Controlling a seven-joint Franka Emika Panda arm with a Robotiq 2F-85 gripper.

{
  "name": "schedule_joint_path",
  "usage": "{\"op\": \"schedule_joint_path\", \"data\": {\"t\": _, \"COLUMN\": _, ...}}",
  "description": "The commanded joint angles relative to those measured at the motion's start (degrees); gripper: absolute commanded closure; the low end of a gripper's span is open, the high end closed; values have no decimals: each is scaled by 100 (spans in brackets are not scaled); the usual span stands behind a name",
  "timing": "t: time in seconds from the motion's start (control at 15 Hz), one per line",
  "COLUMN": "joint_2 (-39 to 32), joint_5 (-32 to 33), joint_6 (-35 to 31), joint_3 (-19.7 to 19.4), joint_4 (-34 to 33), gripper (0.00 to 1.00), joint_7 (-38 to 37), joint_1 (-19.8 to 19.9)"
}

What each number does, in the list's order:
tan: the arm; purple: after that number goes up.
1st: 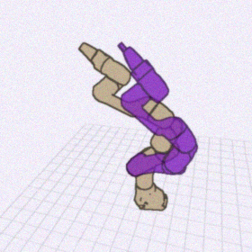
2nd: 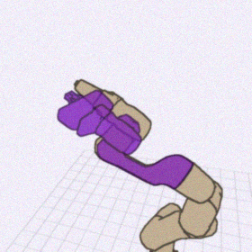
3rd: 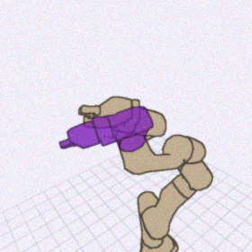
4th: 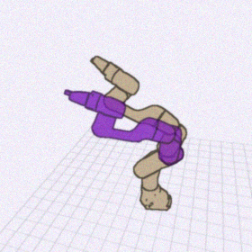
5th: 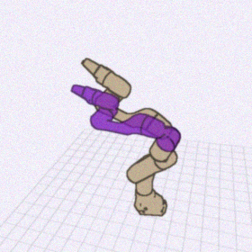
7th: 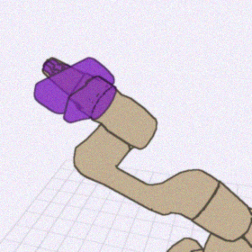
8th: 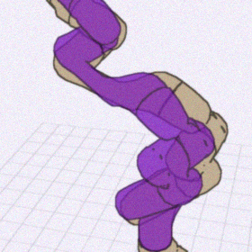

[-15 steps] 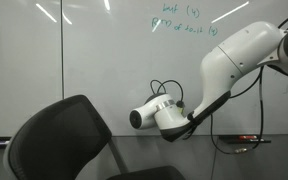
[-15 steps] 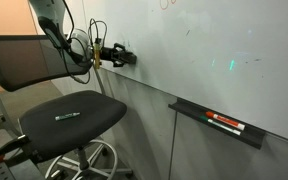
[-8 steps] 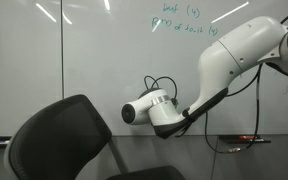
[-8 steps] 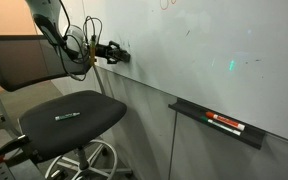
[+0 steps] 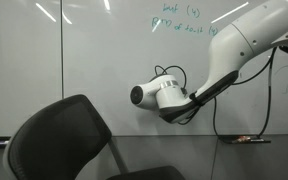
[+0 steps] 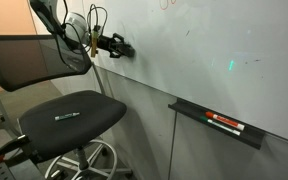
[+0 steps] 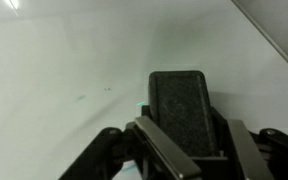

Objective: Use the duster to erase the writings on the board

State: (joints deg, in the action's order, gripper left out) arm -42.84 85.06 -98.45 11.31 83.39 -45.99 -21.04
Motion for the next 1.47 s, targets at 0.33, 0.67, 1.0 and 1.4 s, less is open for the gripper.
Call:
{"op": "schedule_joint_path", "data": {"t": 0.33, "joint_2": 2022, "joint_5": -2109, "joint_6": -303, "joint_3": 422, "joint_4": 2411, "gripper": 69, "joint_7": 425, "joint_1": 401}}
{"op": "schedule_joint_path", "data": {"t": 0.67, "joint_2": 2564, "joint_5": -3602, "joint_6": -600, "joint_3": 788, "joint_4": 2892, "gripper": 69, "joint_7": 589, "joint_1": 126}}
{"op": "schedule_joint_path", "data": {"t": 1.0, "joint_2": 2814, "joint_5": -4455, "joint_6": -737, "joint_3": 852, "joint_4": 3126, "gripper": 69, "joint_7": 622, "joint_1": -203}}
{"op": "schedule_joint_path", "data": {"t": 1.4, "joint_2": 2981, "joint_5": -4923, "joint_6": -747, "joint_3": 784, "joint_4": 3158, "gripper": 69, "joint_7": 689, "joint_1": -239}}
